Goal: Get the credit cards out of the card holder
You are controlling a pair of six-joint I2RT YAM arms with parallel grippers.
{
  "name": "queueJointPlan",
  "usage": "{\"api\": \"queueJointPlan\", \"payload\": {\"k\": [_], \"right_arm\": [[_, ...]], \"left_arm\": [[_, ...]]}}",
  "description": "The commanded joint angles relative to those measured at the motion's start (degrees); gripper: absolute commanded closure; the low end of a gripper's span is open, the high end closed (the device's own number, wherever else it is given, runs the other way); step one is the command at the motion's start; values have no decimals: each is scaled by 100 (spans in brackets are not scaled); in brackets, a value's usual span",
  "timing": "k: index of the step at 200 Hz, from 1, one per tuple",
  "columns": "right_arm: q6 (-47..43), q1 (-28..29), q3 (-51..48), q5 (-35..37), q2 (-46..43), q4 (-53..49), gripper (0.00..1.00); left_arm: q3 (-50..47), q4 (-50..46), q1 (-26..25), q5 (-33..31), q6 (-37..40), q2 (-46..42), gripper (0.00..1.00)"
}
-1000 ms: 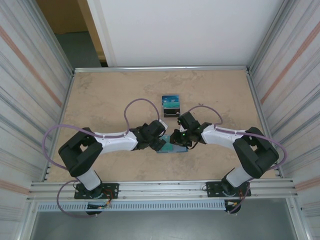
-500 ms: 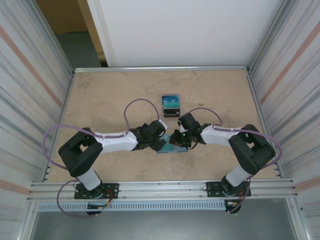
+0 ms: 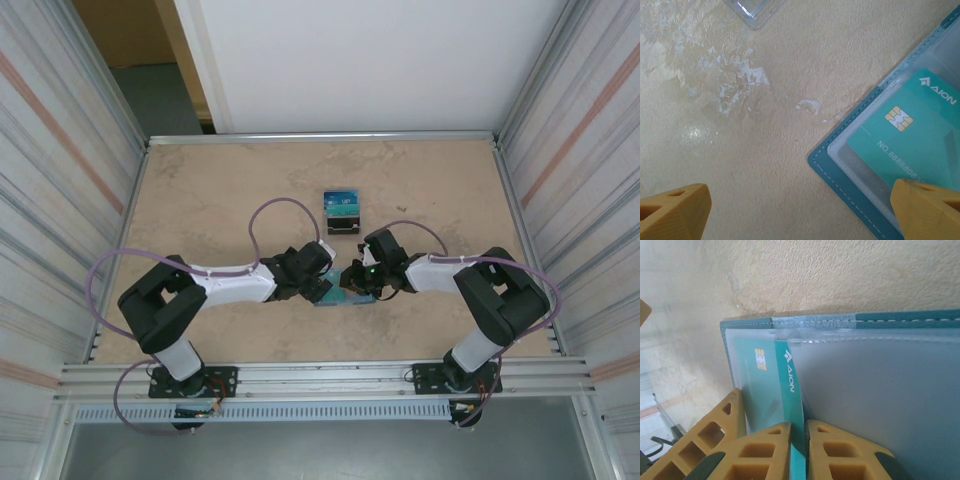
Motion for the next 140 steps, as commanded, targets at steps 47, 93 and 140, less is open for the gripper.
{"api": "queueJointPlan", "payload": {"k": [47,93,140], "right_arm": [[53,-31,-153,-364,44,396,86],[36,-31,-182,-333,91,481,88],[-35,-59,-182,-155,43,317,100]], "left_arm": [[-160,-557,-101,33,-13,374,6],[-166,-558,-122,24,-68,378,6],[-197,-552,-124,-84,-74,339,6]]}}
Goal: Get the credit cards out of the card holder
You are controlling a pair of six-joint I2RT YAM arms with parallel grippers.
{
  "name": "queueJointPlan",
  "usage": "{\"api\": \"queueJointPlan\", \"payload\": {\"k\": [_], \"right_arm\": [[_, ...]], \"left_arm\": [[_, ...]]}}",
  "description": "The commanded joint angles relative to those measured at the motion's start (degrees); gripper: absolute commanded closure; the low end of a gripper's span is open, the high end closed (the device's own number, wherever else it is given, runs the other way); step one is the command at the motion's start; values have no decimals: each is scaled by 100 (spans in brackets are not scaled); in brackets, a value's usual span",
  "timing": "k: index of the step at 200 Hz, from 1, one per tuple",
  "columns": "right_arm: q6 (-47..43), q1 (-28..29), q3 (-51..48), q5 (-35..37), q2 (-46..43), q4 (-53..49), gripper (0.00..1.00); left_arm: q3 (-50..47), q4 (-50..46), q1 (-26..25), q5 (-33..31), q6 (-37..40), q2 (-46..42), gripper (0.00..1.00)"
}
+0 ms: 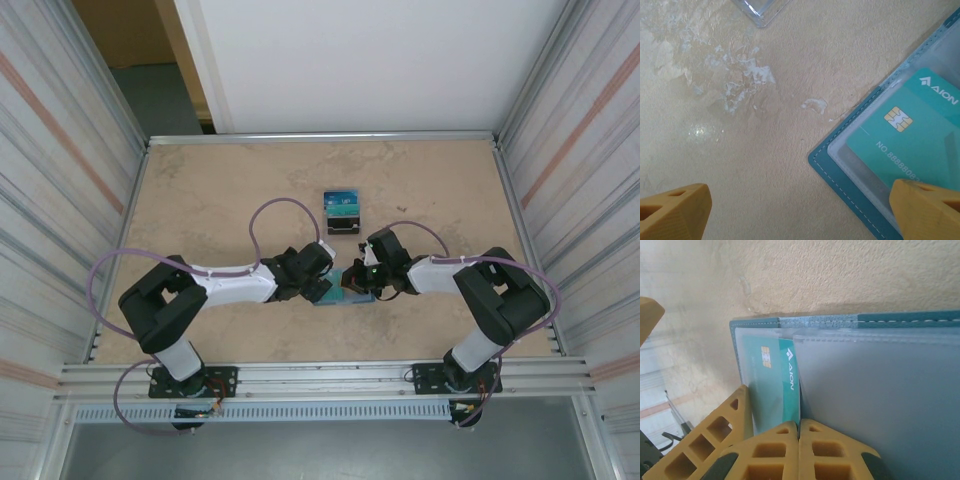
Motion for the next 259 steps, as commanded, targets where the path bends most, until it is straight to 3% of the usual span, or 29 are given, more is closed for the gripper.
{"api": "queueJointPlan", "payload": {"k": [1,72,180,259], "right_arm": [[-57,23,-40,21,28,-74,100],[-563,4,274,871,-430,-1511,100],[-760,-183,386,1076,-970,-2224,100],[-685,-120,417,974,-783,-2114,100]], "left_arm": [[-204,-531,-86,59,-29,320,6],[-325,-349,-42,-45,100,213,6],[-258,-230,-23,-116,309,69,6],[269,-89,-137,93,511,-126,1]]}}
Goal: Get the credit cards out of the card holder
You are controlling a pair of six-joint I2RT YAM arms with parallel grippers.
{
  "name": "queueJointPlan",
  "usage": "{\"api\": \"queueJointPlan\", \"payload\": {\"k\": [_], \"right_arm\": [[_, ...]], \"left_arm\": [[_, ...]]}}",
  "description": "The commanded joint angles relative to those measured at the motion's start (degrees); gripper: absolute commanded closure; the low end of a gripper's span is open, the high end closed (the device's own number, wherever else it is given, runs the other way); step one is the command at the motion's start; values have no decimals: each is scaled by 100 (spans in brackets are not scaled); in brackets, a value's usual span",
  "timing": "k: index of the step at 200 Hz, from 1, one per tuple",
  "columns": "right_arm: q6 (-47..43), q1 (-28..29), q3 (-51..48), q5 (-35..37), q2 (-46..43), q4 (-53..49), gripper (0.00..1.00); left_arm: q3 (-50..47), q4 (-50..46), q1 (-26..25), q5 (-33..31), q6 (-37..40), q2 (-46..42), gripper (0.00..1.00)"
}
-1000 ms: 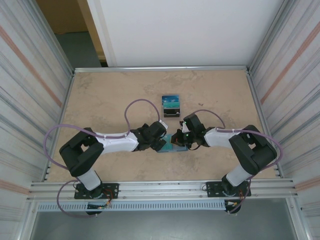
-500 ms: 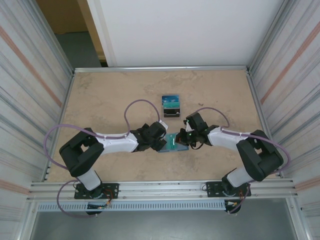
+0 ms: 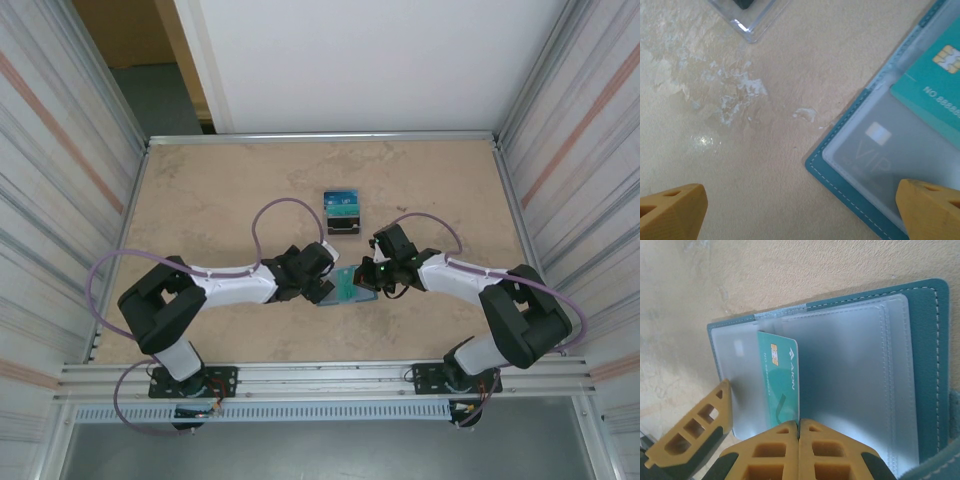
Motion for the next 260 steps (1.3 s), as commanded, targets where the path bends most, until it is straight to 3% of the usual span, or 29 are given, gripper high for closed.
{"api": "queueJointPlan", "payload": {"k": [1,42,134,146,197,260], "right_arm": [[-49,22,102,135,100,-278,100],[-16,19,98,148,93,-304,100],[144,48,-191,-379,200,702,79],[134,69,-167,-353,268,703,80],[74,157,-39,-96,401,549,100],[-266,121,129,870,-283,-679,100]], "left_arm": [[215,-156,-67,84,176,-67,1],[313,-64,-81,215,155,244,1],[190,-75,-82,284,131,497,1],[173,-83,-80,273,125,485,1],[146,-104,-81,237,105,475,1],[1,-132,-10,87,160,272,1]]}}
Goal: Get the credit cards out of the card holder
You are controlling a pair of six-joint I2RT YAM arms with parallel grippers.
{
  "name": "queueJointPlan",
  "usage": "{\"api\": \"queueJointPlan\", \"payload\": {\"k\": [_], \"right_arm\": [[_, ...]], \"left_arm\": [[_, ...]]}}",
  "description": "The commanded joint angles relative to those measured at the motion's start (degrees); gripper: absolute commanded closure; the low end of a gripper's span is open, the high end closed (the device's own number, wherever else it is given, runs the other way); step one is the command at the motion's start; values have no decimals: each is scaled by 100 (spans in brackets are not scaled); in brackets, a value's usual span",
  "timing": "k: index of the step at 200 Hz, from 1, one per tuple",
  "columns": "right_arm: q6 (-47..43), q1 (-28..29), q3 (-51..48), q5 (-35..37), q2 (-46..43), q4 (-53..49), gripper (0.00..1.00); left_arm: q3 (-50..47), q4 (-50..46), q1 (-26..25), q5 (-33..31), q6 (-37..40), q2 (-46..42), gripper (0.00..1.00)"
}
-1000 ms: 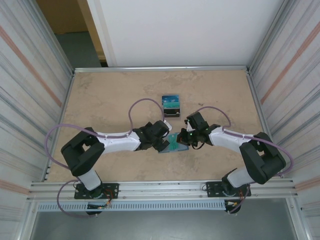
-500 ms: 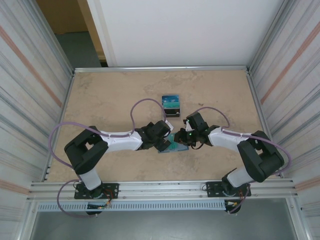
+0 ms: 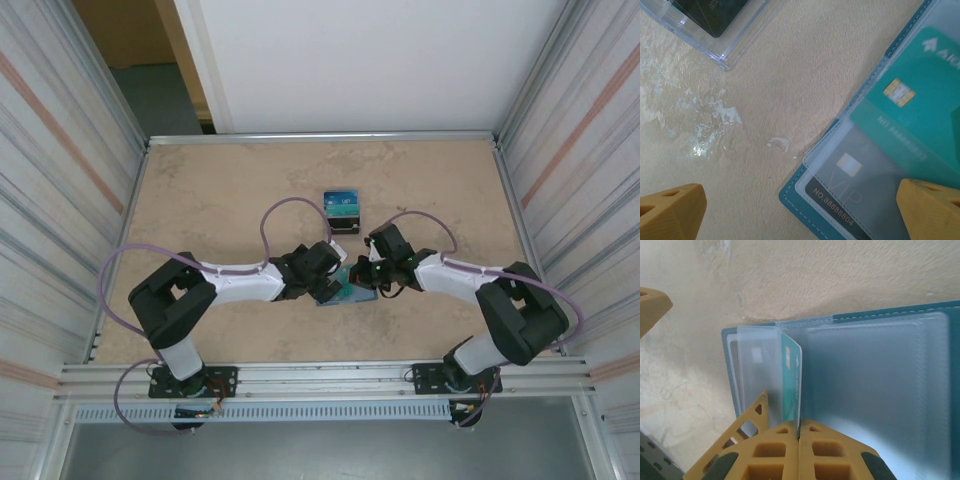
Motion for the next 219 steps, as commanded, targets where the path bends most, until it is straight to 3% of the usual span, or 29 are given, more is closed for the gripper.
{"api": "queueJointPlan", "payload": {"k": [1,77,120,149,190,219], "right_arm": [[-264,-36,67,689,-342,-884,100],[-1111,-49,162,768,-1615,-1305,100],[-1859,-66,272,47,-2260,-1019,100],[-2567,-58,565,-550,-2437,-1046,100],[-3294,-68,943,-1037,-2442,-1028,100],[-3744,-62,1241,-1638,-2283,-1110,100]], "left_arm": [[-224,-350,44,-97,105,-70,1],[-52,-462,181,-61,-15,-954,2],[9,-397,615,537,-388,-2008,5],[55,-296,1084,1568,-216,-2635,7],[66,-140,1982,3799,-100,-3275,10],[168,-288,2156,4756,402,-3475,12]]}}
